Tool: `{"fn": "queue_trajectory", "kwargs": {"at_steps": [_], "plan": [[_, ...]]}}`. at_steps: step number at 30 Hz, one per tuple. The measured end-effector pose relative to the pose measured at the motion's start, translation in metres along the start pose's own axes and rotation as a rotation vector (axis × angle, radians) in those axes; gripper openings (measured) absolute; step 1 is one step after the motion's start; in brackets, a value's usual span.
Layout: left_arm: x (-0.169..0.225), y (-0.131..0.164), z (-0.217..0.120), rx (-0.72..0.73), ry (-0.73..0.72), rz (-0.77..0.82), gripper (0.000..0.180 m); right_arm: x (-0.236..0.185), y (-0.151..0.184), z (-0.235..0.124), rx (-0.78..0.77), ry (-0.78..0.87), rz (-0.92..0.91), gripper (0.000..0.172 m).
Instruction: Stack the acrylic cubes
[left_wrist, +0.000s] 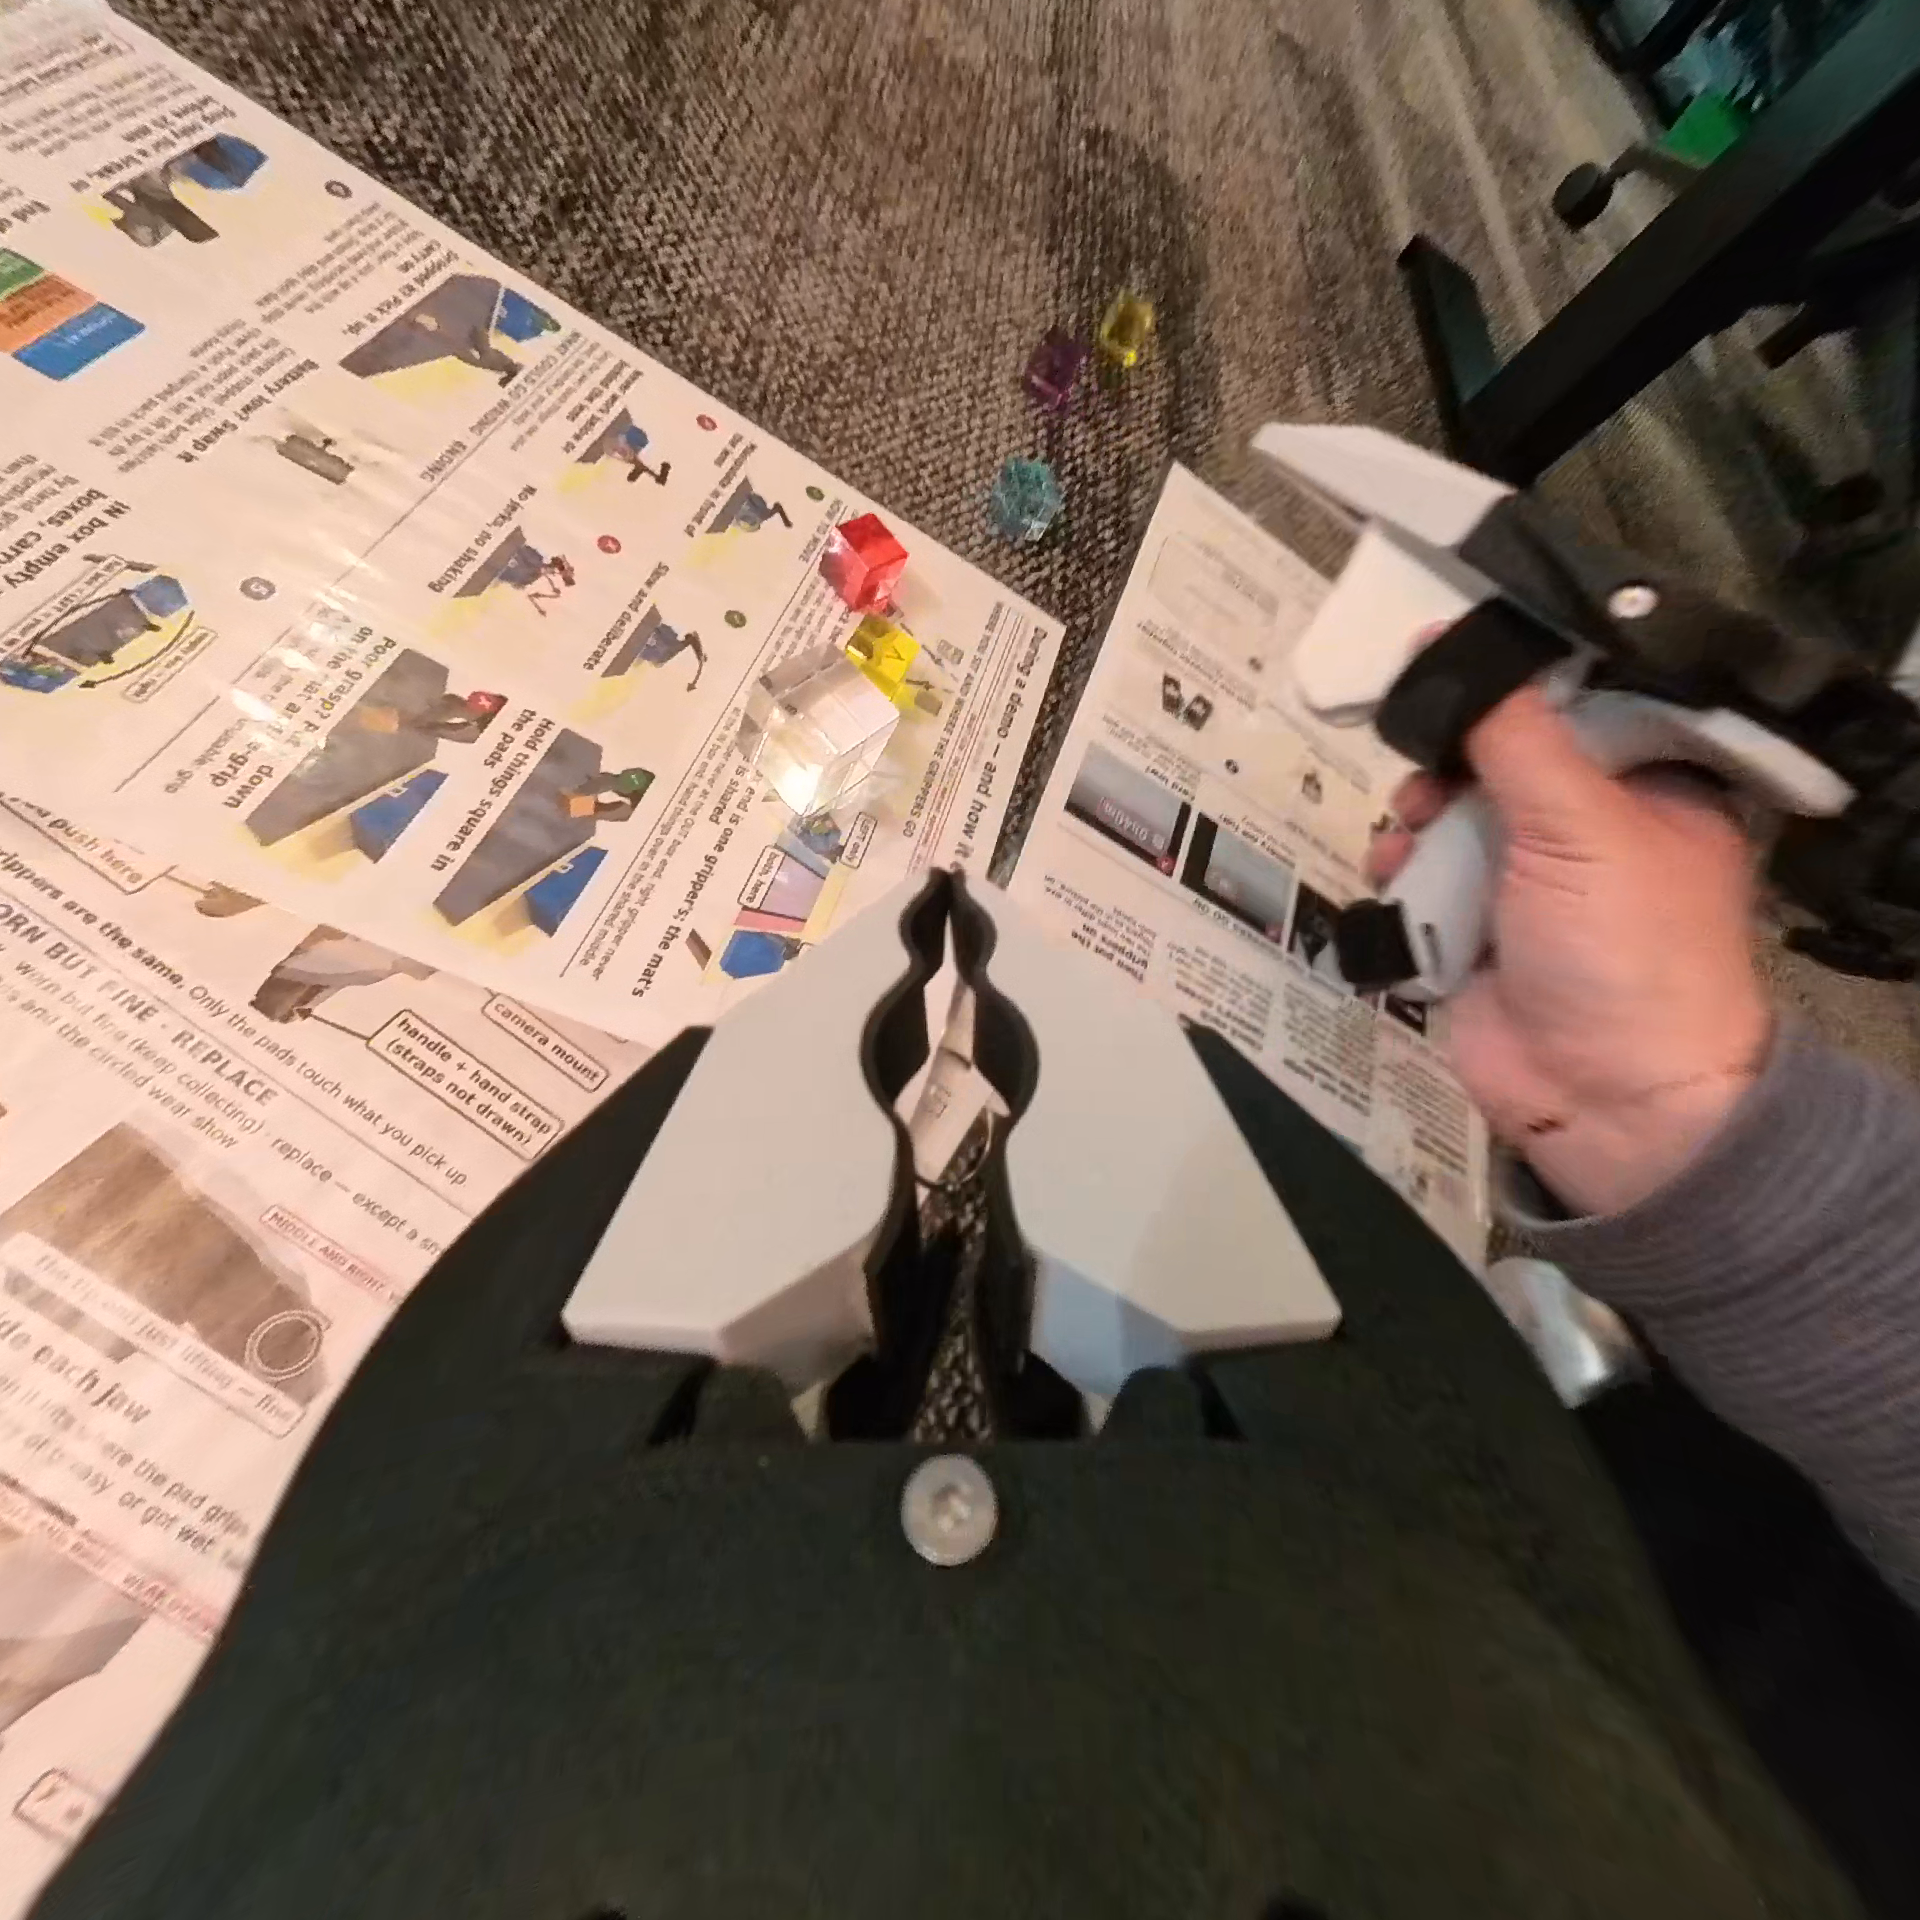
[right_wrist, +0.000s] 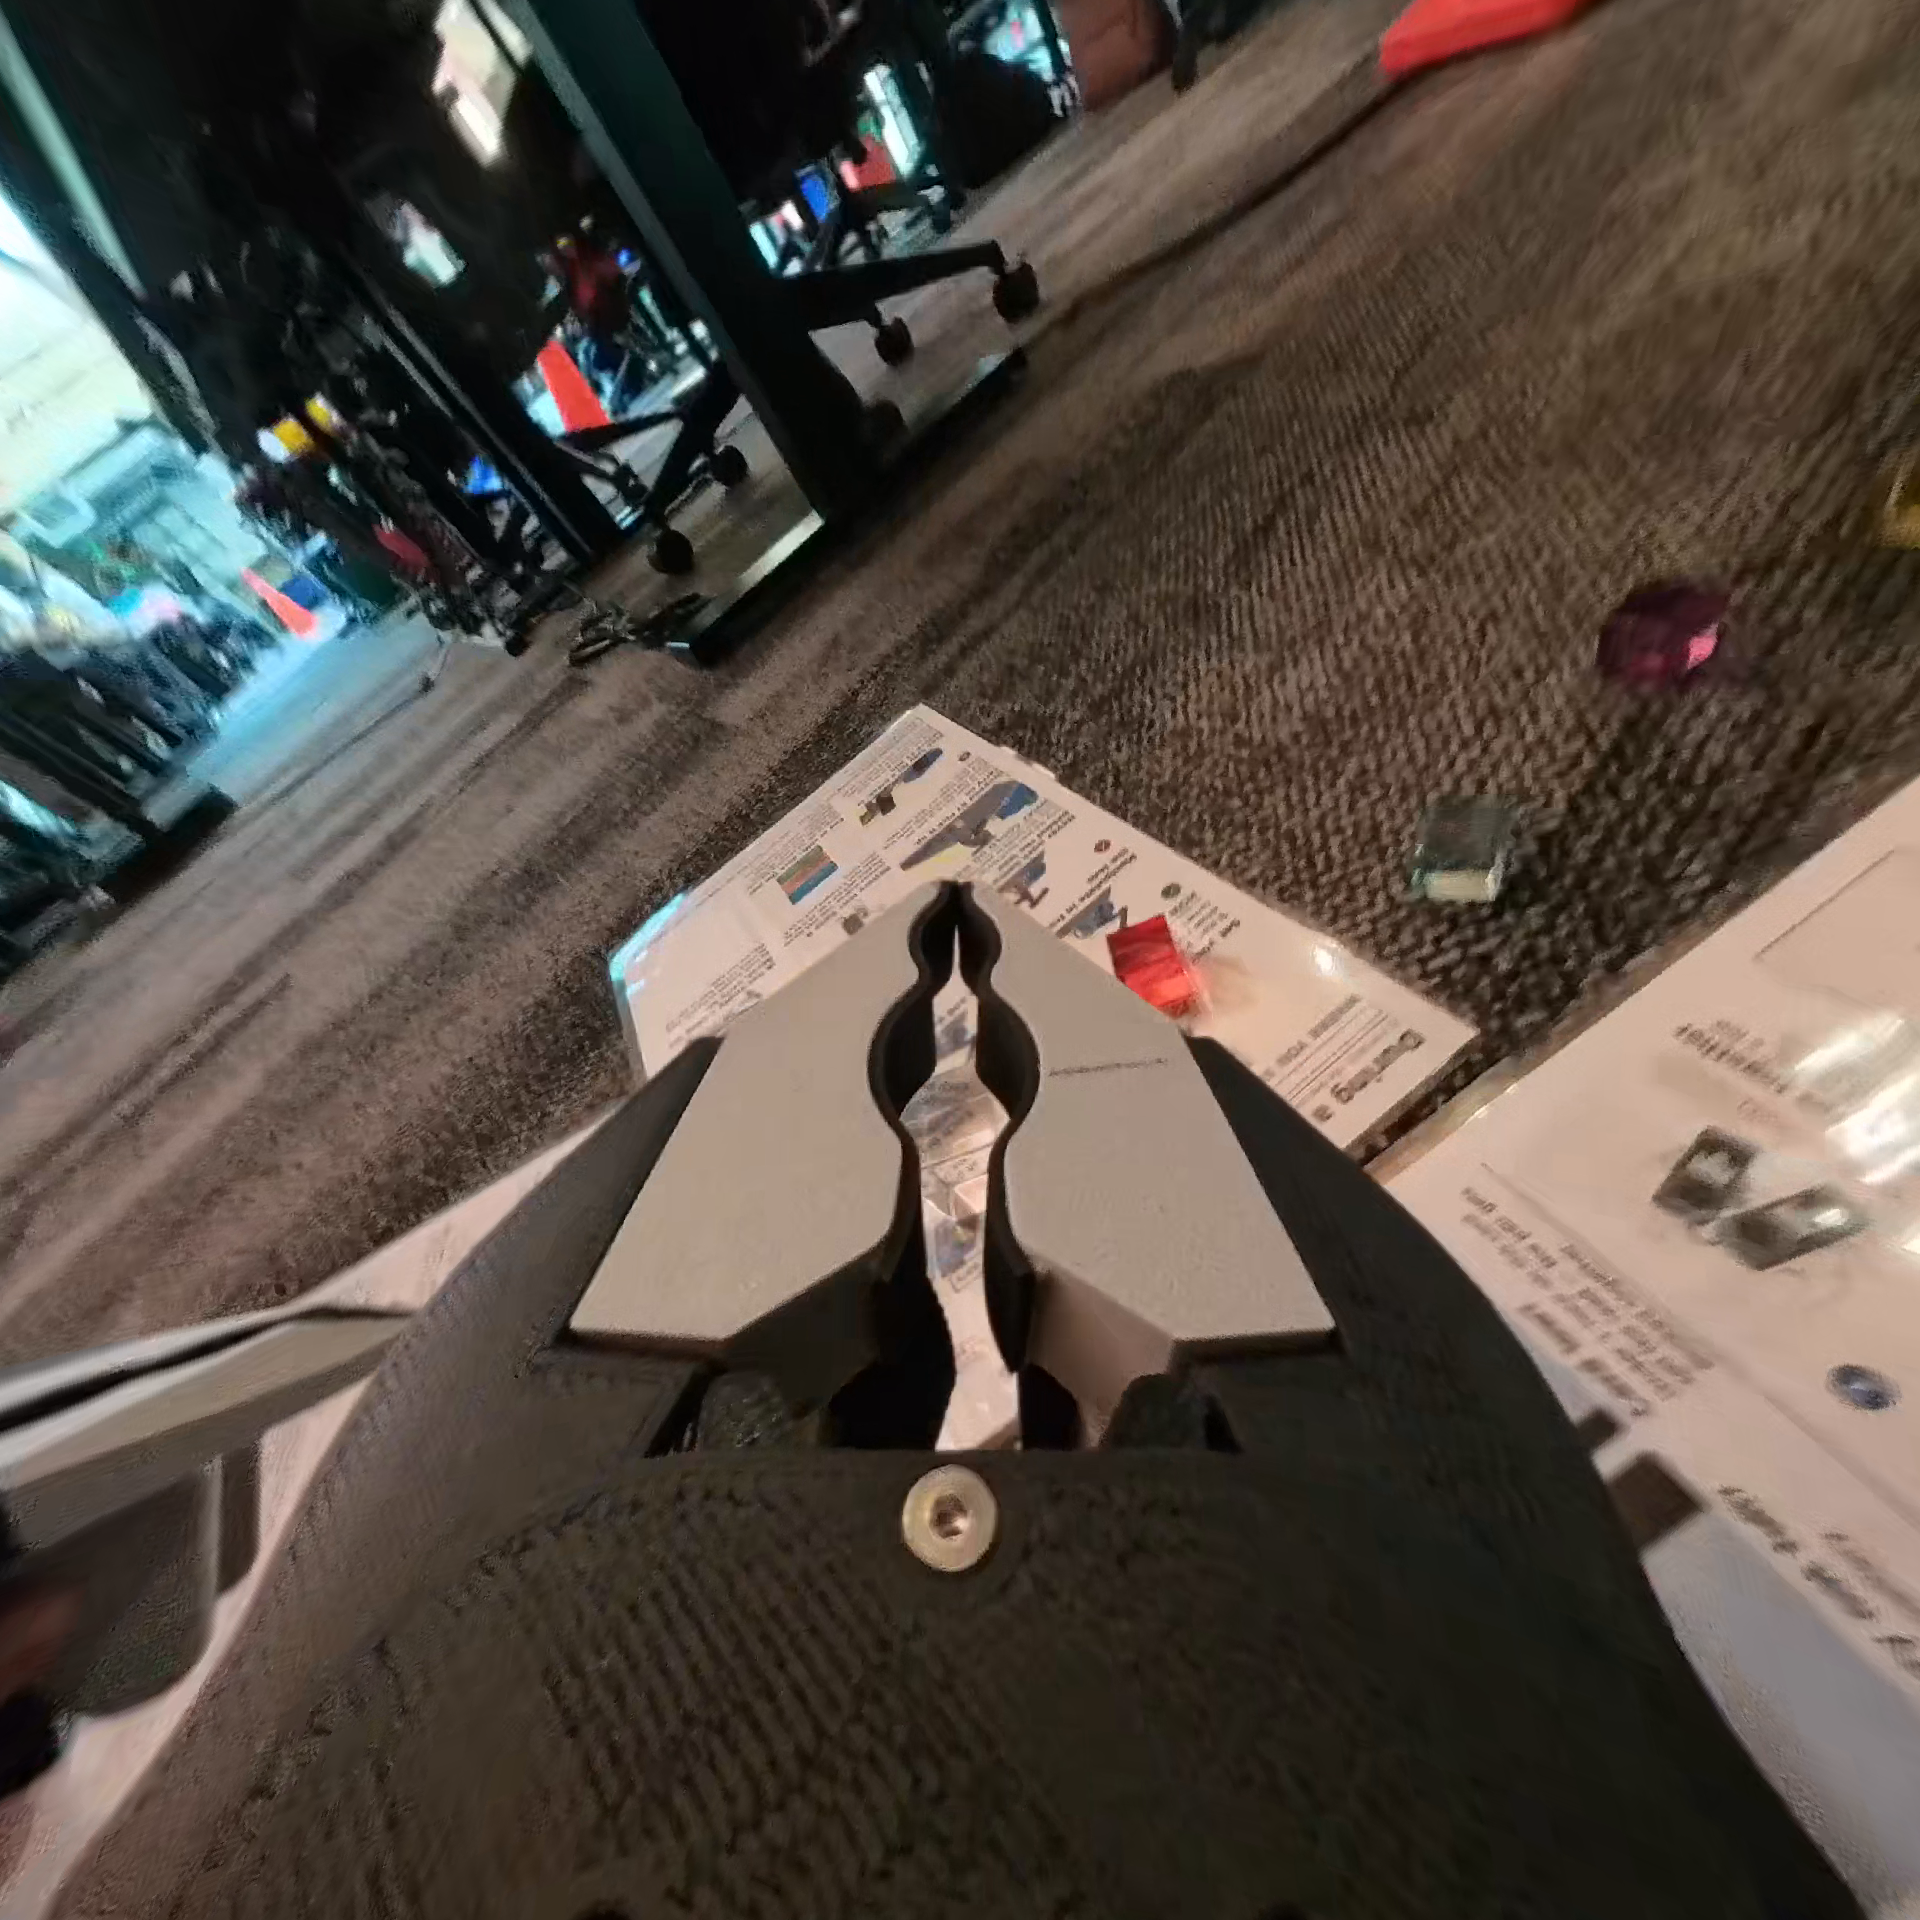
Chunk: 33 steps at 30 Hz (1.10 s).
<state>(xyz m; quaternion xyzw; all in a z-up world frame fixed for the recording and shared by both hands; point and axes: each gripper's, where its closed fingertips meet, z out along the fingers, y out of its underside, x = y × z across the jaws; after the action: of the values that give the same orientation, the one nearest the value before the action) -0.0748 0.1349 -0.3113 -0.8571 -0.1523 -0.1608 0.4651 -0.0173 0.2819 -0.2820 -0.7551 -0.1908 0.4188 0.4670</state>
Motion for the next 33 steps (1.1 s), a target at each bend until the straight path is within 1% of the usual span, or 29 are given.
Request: {"fn": "queue_trajectory", "kwargs": {"at_steps": [3,5,6,7,8,10,12,15,19,24,29,31,32,33], "plan": [[-0.001,-0.005,-0.003,0.033,-0.010,0.006,0.000,-0.007,-0.025,-0.014,-0.032,0.009,-0.230,0.000],[-0.004,-0.007,-0.006,0.053,-0.025,0.011,0.001,-0.007,-0.030,-0.018,-0.089,-0.007,-0.374,0.000],[-0.005,-0.008,-0.007,0.064,-0.032,0.011,0.001,-0.005,-0.027,-0.018,-0.124,-0.030,-0.436,0.000],[-0.006,-0.010,-0.008,0.076,-0.039,0.009,0.002,-0.002,-0.020,-0.017,-0.164,-0.051,-0.480,0.014],[-0.007,-0.011,-0.009,0.087,-0.046,0.006,0.002,0.005,-0.008,-0.015,-0.214,-0.063,-0.499,0.020],[-0.008,-0.014,-0.010,0.103,-0.055,0.002,0.003,0.019,0.020,-0.005,-0.290,-0.076,-0.454,0.026],[-0.007,-0.014,-0.009,0.104,-0.054,0.005,0.004,0.026,0.043,0.009,-0.306,-0.088,-0.367,0.033],[-0.004,-0.010,-0.007,0.088,-0.048,0.013,0.004,0.024,0.072,0.034,-0.342,-0.116,-0.292,0.034],[-0.001,-0.006,-0.003,0.064,-0.037,0.026,0.004,0.029,0.103,0.063,-0.452,-0.119,-0.396,0.035],[0.004,-0.007,0.002,0.050,-0.020,0.045,0.004,0.037,0.117,0.081,-0.476,-0.138,-0.411,0.039],[0.007,-0.010,0.003,0.054,-0.015,0.063,0.004,0.044,0.127,0.090,-0.519,-0.136,-0.439,0.040],[0.007,-0.011,0.003,0.057,-0.014,0.061,0.004,0.044,0.129,0.092,-0.524,-0.139,-0.441,0.035],[0.007,-0.011,0.003,0.058,-0.013,0.057,0.004,0.045,0.130,0.091,-0.533,-0.136,-0.445,0.027],[0.007,-0.011,0.002,0.059,-0.011,0.052,0.004,0.045,0.130,0.091,-0.535,-0.131,-0.452,0.025]]}}
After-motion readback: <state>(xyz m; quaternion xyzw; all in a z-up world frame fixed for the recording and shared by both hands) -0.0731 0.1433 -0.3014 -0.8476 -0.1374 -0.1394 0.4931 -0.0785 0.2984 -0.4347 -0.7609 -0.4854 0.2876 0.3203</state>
